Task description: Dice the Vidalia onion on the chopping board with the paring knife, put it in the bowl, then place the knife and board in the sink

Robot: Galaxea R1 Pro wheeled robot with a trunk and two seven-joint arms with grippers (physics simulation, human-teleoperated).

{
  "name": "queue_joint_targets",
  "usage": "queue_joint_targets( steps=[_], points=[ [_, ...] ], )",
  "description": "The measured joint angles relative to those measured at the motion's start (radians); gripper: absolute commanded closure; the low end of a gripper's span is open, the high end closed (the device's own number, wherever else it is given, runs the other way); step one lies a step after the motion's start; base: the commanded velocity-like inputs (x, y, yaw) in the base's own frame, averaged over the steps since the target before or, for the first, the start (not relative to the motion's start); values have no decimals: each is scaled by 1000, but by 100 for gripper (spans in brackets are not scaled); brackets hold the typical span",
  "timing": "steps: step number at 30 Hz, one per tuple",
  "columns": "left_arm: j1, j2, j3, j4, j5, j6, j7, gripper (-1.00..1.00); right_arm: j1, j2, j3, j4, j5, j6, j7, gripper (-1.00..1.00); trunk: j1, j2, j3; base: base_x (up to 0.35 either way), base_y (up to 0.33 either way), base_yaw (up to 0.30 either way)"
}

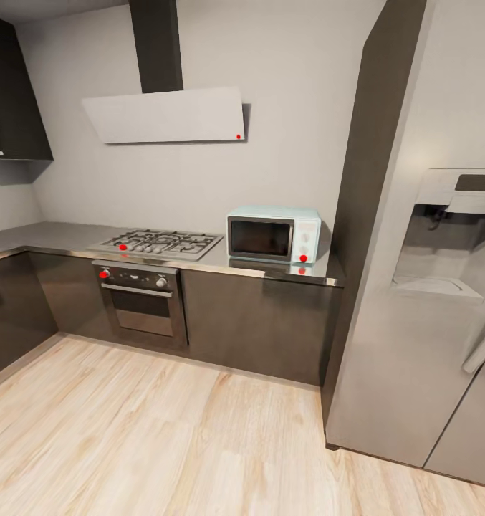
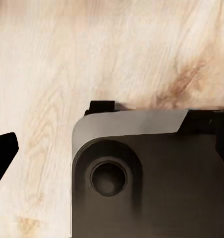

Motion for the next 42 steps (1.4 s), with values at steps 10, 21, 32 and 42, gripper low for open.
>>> queue_joint_targets(
  steps=[10, 21, 32, 42],
  points=[
    [1, 22, 3, -249, 0, -58, 2, -100, 1, -33, 0, -359, 0, -17, 0, -100, 0, 0, 0, 0, 0, 0],
    [1, 13, 2, -251, 5, -229, 3, -100, 1, -34, 0, -405, 0, -105, 1, -100, 0, 0, 0, 0, 0, 0],
    [1, 12, 1, -182, 5, -301, 3, -100, 1, -33, 0, -373, -1, -177, 1, -100, 0, 0, 0, 0, 0, 0],
    [1, 15, 4, -180, 6, -305, 4, -100, 1, -33, 0, -371, -1, -179, 1, -100, -19, 35, 15, 0, 0, 0]
  ],
)
